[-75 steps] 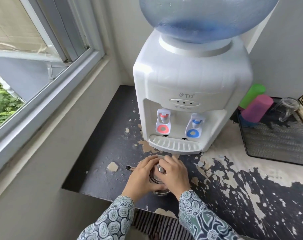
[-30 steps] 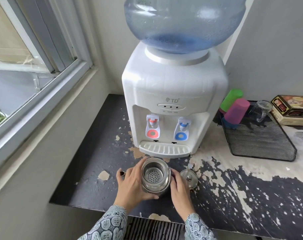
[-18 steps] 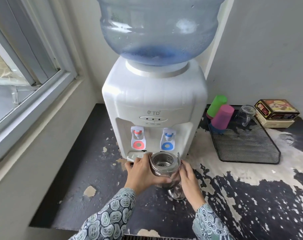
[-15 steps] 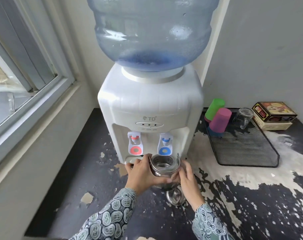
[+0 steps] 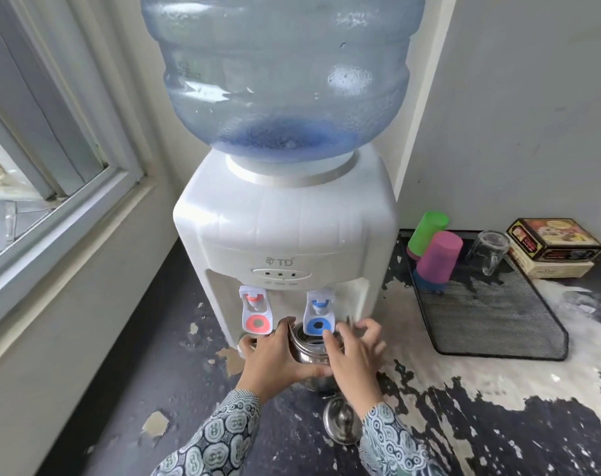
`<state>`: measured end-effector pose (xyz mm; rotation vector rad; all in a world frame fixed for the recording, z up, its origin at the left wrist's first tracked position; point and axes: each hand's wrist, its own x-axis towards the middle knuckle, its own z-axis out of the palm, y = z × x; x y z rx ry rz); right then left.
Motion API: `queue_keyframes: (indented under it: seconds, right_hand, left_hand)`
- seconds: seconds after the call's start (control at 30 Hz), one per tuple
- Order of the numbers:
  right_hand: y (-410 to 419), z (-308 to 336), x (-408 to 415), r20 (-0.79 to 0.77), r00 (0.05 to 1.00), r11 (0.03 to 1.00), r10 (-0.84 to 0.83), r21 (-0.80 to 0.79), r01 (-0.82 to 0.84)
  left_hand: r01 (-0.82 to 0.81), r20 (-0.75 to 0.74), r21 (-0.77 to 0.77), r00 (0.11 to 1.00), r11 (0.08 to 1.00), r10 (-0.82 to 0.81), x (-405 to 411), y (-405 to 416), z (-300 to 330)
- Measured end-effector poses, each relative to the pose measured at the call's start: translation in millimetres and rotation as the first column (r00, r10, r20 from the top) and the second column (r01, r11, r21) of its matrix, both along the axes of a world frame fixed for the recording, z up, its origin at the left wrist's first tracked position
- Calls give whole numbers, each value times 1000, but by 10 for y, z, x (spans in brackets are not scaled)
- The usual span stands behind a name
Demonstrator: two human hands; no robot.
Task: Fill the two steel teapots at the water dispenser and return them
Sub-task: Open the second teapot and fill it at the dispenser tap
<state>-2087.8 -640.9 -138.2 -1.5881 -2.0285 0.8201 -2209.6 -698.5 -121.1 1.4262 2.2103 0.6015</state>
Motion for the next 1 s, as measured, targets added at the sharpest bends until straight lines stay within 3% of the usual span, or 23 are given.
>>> queue_keyframes:
  seconds: [0.27,0.37,0.43,0.57,0.73,1.0]
  right_hand:
    - [-166,152,127,-136,987,996,85,4,-85]
    - [-232,341,149,-452,887,994,93,-1,-105]
    - [-170,342,168,-543,834,994,100,23,-104]
    - [-56,64,241,-442,892,987,97,161,-28]
    - [-75,-259,243,-338,926,984,169,2,-179]
    - [-69,-242,184,-404,905,985,137,-40,-167]
  left_hand:
    - [7,-33,-23,999,1000,-7,-66,12,-143]
    - [3,-24,-40,1000,999,-4,-69,22,-151]
    - [3,-17,-50,1000,999,-4,-69,21,-149]
    - [8,-12,-56,1000,998,-8,-75,14,-150]
    - [19,-18,-78,1000,997,-20,-89,-5,-134]
    - [46,-7,-75,999,996,-47,-151,12,-177]
